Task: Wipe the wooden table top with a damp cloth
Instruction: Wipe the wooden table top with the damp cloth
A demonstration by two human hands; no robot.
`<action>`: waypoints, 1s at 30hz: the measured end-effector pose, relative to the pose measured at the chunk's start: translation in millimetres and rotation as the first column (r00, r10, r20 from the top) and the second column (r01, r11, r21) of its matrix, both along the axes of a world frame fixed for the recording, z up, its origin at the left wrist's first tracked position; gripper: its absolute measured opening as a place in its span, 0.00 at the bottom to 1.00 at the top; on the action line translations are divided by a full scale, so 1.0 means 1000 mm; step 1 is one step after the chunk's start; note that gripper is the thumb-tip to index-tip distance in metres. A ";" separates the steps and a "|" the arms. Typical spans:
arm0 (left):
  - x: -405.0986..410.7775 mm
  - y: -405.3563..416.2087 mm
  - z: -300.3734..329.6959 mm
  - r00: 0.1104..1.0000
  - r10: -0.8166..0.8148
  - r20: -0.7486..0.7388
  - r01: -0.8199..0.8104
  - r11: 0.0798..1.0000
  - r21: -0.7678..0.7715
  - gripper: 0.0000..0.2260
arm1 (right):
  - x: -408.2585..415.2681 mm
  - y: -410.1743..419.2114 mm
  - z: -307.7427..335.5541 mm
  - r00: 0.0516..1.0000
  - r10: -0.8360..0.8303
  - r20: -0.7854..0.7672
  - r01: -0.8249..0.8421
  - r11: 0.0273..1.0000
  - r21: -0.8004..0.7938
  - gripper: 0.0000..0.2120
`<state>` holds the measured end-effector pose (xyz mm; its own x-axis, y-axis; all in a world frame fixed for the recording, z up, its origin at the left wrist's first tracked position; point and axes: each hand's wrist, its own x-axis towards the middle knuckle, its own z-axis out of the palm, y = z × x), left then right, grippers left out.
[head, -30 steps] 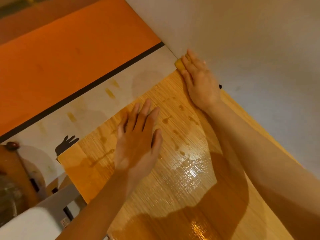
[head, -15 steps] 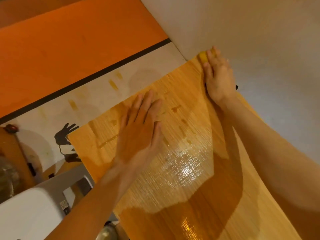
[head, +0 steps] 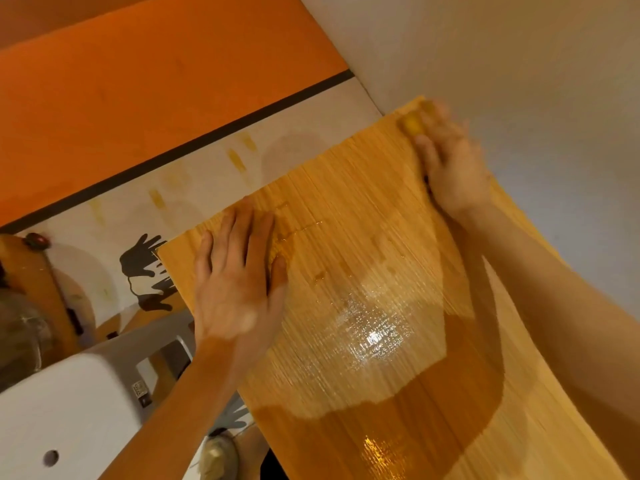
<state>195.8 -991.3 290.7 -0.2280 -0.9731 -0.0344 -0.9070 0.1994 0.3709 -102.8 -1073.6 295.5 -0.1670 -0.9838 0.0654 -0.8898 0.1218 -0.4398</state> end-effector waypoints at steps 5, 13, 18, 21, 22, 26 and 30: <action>0.002 0.000 0.001 1.000 -0.002 -0.015 0.002 1.000 0.006 0.24 | 0.078 0.013 -0.007 0.981 -0.194 0.006 0.194 0.977 -0.091 0.19; -0.001 0.000 0.005 1.000 0.014 -0.025 -0.014 1.000 0.017 0.25 | 0.069 0.053 -0.006 0.970 0.237 -0.059 -0.241 0.968 -0.066 0.20; 0.000 0.000 0.003 1.000 0.000 -0.018 0.000 1.000 0.001 0.24 | -0.008 0.052 -0.003 0.944 -0.321 0.073 0.323 0.946 -0.022 0.20; 0.000 0.000 0.001 1.000 -0.004 -0.015 0.004 1.000 -0.005 0.24 | 0.055 0.080 -0.005 0.955 -0.293 0.050 0.295 0.954 -0.055 0.20; 0.000 0.000 0.000 1.000 -0.002 -0.014 0.002 1.000 -0.011 0.24 | 0.083 0.096 -0.006 0.980 -0.197 0.036 0.199 0.977 -0.071 0.19; 0.000 0.000 -0.002 1.000 0.002 -0.013 -0.002 0.999 -0.042 0.24 | 0.138 0.160 -0.007 0.970 0.242 0.013 -0.241 0.968 -0.062 0.19; 0.000 0.001 -0.001 0.999 -0.009 -0.033 0.007 0.998 -0.054 0.23 | 0.059 0.154 -0.006 0.972 0.234 -0.016 -0.234 0.972 -0.001 0.20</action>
